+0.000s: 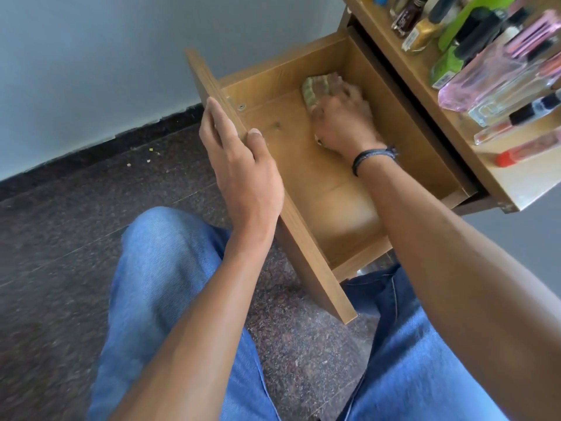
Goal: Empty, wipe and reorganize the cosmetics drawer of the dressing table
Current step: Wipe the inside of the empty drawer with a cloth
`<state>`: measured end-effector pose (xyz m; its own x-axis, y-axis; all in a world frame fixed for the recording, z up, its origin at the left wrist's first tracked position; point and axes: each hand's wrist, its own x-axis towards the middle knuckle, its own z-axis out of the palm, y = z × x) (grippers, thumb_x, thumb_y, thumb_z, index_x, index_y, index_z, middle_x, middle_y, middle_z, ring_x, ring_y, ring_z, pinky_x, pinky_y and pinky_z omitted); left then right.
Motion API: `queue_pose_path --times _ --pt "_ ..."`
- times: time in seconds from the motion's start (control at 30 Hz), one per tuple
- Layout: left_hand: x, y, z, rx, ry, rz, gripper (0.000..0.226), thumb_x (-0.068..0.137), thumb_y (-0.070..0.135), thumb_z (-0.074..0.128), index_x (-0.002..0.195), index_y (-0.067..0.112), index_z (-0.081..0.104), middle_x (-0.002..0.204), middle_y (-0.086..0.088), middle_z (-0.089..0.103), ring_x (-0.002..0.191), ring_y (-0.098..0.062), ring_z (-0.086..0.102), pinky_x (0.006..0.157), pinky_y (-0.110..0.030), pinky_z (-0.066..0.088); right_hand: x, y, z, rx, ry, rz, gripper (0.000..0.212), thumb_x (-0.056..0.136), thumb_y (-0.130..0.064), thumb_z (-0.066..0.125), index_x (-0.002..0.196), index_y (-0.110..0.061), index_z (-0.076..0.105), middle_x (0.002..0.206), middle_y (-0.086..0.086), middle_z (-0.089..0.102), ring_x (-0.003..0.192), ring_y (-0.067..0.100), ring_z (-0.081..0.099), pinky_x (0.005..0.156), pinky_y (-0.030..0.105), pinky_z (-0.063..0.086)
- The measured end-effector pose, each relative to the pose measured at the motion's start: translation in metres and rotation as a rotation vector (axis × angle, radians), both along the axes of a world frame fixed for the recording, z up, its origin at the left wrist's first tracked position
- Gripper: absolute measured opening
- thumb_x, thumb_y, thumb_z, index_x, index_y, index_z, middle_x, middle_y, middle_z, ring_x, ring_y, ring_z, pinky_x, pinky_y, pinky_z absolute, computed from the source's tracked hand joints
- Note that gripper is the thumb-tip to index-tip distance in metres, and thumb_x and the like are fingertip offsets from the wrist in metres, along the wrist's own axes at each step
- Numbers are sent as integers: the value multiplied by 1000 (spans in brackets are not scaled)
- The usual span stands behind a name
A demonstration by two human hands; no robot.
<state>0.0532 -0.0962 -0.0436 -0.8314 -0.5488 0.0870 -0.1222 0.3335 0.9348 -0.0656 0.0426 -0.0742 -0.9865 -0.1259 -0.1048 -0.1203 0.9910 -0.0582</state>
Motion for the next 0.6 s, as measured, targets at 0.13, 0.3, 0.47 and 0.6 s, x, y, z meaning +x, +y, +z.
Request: queue_pose_path --times 0.13,0.3,0.47,0.6 --pt "-3 -2 -3 8 1 -2 60 102 10 44 157 3 22 160 -7 24 145 -15 30 115 -18 28 21 -39 -4 -65 -17 113 54 106 -39 30 159 -27 28 167 10 24 153 30 19 120 44 27" --pt "-3 -3 -6 12 10 -1 60 101 10 44 156 1 23 159 -8 25 145 -14 28 97 6 13 48 -63 -14 -139 -47 248 49 109 -43 29 158 -38 30 169 -8 18 151 25 21 109 41 31" --pt "-3 -4 -4 19 3 -11 61 101 12 45 156 1 23 159 -8 25 145 -15 30 99 3 18 54 -51 -5 -90 -129 308 47 110 -37 32 157 -39 33 170 -10 15 152 23 18 115 42 32" --pt "-3 -4 -1 41 2 -16 61 100 12 44 156 0 22 158 -8 26 143 -19 33 114 -17 28 87 -32 4 -65 -214 338 57 106 -22 38 160 -36 25 169 -9 13 153 21 17 120 39 30"
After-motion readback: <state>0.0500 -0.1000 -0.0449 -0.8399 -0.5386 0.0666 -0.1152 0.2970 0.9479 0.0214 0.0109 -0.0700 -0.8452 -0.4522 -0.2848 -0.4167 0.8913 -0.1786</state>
